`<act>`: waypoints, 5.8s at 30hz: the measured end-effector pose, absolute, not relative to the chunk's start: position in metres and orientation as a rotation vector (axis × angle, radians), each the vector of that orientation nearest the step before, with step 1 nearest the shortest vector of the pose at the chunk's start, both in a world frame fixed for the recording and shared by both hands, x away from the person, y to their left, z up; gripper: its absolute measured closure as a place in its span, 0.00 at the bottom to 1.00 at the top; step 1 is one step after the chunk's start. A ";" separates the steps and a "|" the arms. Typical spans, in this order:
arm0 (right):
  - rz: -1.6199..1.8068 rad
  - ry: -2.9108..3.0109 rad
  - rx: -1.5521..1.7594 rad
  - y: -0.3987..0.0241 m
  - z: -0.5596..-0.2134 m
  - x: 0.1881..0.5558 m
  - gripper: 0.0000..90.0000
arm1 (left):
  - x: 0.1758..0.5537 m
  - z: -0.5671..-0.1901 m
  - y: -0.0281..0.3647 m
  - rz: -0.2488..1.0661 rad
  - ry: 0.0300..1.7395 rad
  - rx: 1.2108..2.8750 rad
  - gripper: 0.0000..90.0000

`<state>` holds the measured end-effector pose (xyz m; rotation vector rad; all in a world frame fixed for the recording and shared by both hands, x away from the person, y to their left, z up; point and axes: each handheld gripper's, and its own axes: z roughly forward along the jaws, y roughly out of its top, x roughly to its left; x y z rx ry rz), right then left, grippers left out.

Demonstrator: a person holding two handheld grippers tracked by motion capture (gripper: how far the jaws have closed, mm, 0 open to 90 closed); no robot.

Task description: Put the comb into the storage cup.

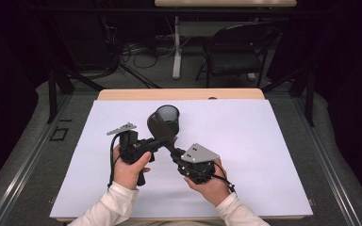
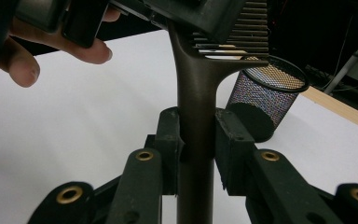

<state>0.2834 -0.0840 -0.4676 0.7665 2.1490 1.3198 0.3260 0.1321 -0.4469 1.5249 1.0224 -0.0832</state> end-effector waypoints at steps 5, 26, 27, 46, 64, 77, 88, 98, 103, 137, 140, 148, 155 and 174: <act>1.324 2.150 0.774 -0.085 -0.467 0.284 0.81 | 0.326 -0.447 0.132 -0.082 1.024 1.522 0.81; 1.331 2.152 0.782 -0.085 -0.469 0.285 0.81 | 0.325 -0.450 0.131 -0.110 1.036 1.493 0.89; 1.331 2.152 0.782 -0.085 -0.469 0.285 0.81 | 0.325 -0.450 0.131 -0.110 1.036 1.493 0.89; 1.329 2.156 0.782 -0.085 -0.469 0.285 0.81 | 0.325 -0.452 0.131 -0.155 1.075 1.458 0.92; 1.326 2.157 0.780 -0.084 -0.470 0.285 0.81 | 0.325 -0.452 0.132 -0.160 1.090 1.459 0.93; 1.330 2.155 0.777 -0.084 -0.470 0.285 0.81 | 0.325 -0.452 0.132 -0.167 1.087 1.448 0.93; 1.334 2.147 0.777 -0.084 -0.470 0.285 0.80 | 0.326 -0.452 0.132 -0.171 1.088 1.440 0.93; 1.343 2.146 0.779 -0.085 -0.470 0.285 0.77 | 0.327 -0.453 0.132 -0.172 1.081 1.440 0.93; 1.351 2.143 0.775 -0.085 -0.470 0.285 0.73 | 0.328 -0.453 0.131 -0.167 1.082 1.440 0.93; 1.405 2.112 0.843 -0.095 -0.467 0.293 0.42 | 0.337 -0.450 0.138 -0.079 1.075 1.425 0.93; 1.400 2.117 0.845 -0.095 -0.467 0.294 0.40 | 0.338 -0.449 0.139 -0.066 1.071 1.428 0.93; 1.378 2.127 0.849 -0.095 -0.468 0.297 0.34 | 0.339 -0.448 0.142 -0.041 1.074 1.430 0.93; 1.335 2.138 0.848 -0.093 -0.470 0.298 0.30 | 0.340 -0.447 0.145 -0.012 1.074 1.438 0.93; 1.341 2.130 0.894 -0.102 -0.467 0.302 0.24 | 0.341 -0.438 0.143 0.129 1.016 1.514 0.93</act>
